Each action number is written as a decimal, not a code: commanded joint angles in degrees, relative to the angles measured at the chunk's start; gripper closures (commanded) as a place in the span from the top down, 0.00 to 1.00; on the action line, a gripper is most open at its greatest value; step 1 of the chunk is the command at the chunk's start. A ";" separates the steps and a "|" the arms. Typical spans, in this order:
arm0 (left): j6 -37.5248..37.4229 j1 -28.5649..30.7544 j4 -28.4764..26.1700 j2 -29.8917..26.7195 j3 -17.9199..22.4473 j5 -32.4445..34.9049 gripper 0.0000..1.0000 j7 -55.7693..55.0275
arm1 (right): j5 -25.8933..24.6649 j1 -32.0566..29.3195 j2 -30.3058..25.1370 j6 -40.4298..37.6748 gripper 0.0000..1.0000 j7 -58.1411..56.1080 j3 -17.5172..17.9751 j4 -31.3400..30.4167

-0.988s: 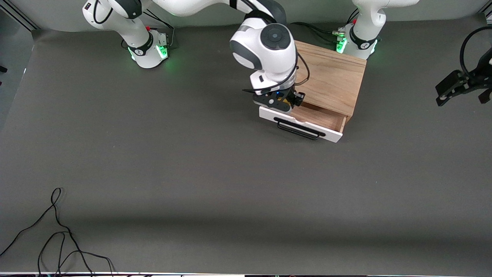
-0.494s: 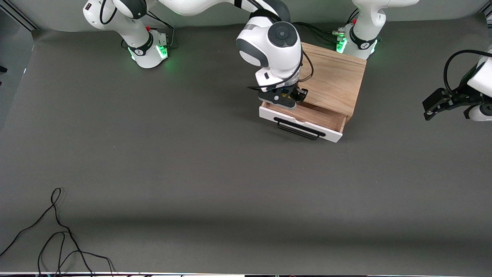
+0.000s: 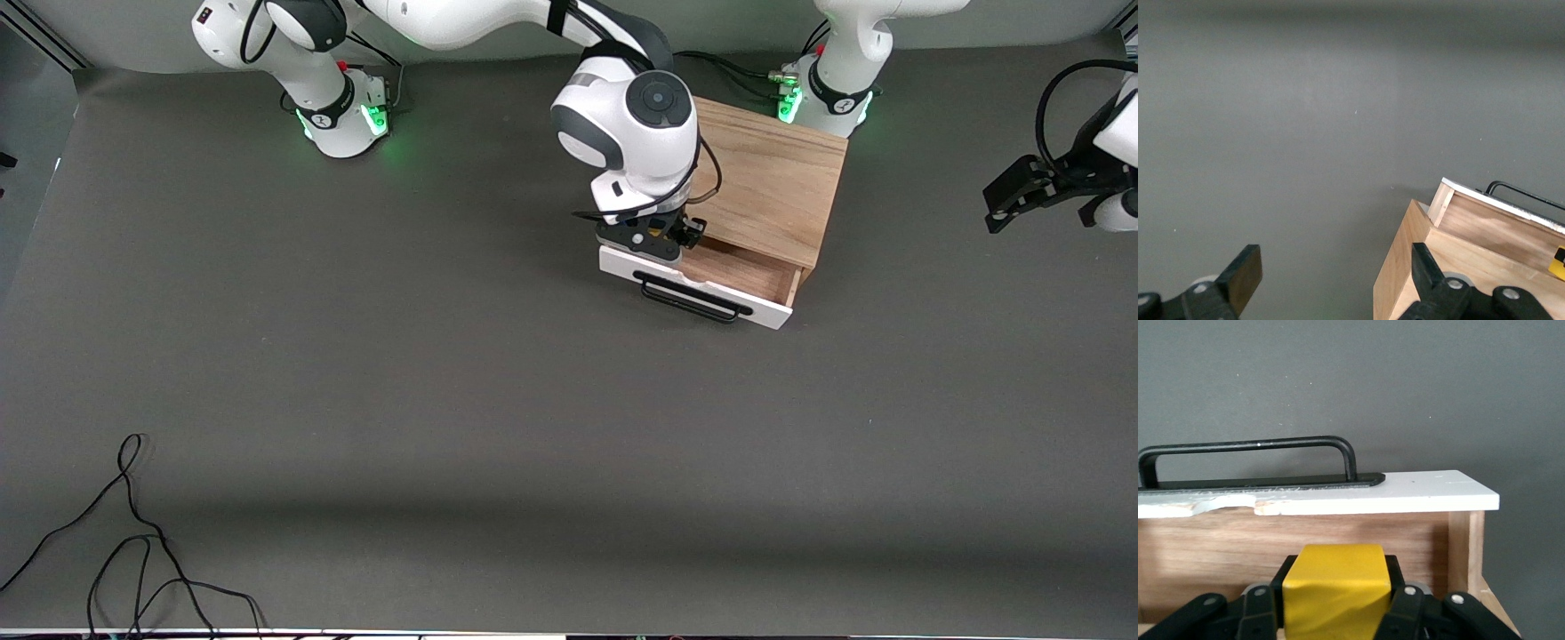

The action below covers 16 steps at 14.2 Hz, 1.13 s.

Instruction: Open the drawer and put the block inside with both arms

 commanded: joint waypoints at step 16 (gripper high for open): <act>-0.77 0.11 -0.46 -0.37 -0.61 -0.19 1.00 -0.24 | -6.93 0.94 -4.07 -2.21 1.00 0.90 -1.49 2.19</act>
